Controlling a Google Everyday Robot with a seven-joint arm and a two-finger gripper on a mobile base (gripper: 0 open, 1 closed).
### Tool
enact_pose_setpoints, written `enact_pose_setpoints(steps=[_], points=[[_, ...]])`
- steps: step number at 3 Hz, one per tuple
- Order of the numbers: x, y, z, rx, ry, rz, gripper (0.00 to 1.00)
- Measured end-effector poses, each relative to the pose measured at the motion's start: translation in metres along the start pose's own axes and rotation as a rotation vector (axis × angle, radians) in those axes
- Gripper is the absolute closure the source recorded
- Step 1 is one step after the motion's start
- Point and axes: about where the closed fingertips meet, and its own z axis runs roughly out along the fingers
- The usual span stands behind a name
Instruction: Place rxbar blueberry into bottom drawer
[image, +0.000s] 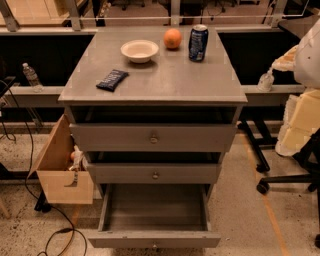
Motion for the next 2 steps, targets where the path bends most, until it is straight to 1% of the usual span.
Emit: enact_pose_setpoints(steps=[1,2], points=[[0.0,0.0,0.0,0.0,0.0,0.0,0.0],[-0.018,-0.017,0.006,-0.014,0.02,-0.142,0.0]])
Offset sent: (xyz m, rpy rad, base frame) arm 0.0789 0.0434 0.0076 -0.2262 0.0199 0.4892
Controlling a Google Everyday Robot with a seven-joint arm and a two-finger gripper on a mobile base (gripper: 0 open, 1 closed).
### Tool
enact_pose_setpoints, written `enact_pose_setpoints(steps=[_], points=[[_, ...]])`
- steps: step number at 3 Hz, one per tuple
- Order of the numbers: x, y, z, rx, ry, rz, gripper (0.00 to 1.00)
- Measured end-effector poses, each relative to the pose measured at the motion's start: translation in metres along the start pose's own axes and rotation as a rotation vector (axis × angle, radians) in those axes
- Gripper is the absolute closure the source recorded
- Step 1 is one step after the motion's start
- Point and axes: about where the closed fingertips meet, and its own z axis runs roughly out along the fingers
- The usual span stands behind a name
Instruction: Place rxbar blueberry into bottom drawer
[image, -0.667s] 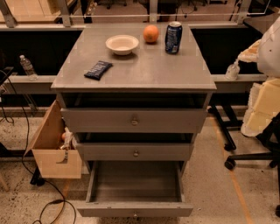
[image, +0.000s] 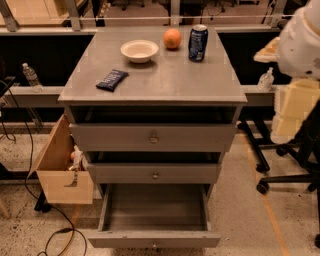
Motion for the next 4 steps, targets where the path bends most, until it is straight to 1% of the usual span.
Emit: enact_pose_setpoints(steps=[1,2,3,4], points=[[-0.044,-0.042,0.011,-0.019,0.052,-0.29,0.0],[-0.103,-0.078,0.035,-0.019,0.102,-0.541,0.0],[-0.124,-0.087,0.039,0.011,0.096,-0.597,0.0],[-0.129,-0.092,0.04,0.032,0.088,-0.601,0.0]])
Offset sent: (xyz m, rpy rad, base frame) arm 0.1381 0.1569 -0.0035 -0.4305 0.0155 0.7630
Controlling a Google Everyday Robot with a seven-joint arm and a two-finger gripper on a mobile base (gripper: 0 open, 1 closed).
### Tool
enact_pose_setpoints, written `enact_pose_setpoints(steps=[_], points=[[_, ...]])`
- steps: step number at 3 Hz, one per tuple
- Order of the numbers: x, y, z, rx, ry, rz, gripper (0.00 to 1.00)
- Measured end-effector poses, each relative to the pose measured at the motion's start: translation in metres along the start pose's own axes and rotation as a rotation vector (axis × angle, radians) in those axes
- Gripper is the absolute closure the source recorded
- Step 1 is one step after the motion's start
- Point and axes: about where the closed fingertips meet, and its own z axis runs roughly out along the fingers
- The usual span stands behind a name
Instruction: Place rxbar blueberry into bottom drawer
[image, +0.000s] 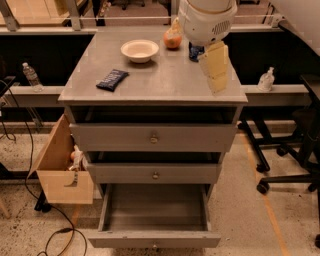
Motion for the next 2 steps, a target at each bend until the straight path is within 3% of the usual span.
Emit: enact_pose_setpoints(steps=[1,2], points=[[-0.007,-0.029,0.011,0.035,-0.025,-0.079,0.0],[-0.013,-0.068,0.022,0.044,-0.022,-0.221,0.0]])
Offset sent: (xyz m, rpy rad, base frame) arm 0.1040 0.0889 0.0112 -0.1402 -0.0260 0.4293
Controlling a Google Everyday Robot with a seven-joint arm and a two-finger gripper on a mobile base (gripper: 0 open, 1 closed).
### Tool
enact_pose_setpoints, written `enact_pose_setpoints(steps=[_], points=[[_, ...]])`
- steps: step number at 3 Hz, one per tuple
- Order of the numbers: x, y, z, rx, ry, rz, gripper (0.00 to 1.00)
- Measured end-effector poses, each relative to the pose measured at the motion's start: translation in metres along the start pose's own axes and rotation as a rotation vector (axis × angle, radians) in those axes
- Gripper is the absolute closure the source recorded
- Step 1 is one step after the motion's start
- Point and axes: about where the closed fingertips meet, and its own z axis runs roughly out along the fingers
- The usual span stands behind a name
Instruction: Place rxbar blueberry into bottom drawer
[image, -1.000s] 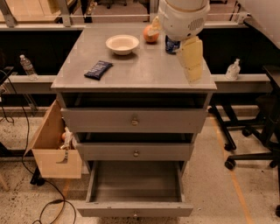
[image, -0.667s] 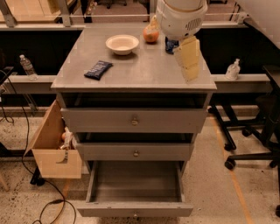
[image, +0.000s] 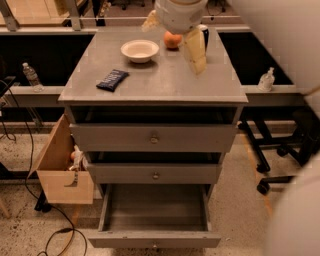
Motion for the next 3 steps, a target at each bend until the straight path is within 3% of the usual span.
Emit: enact_pose_setpoints(steps=[1,2,3], points=[[-0.014,-0.051,0.015,0.007,-0.01,-0.125,0.0],[-0.035,-0.094,0.041,0.015,-0.073,-0.167,0.0],[-0.062,-0.129,0.08,0.014,-0.166,-0.132,0.0]])
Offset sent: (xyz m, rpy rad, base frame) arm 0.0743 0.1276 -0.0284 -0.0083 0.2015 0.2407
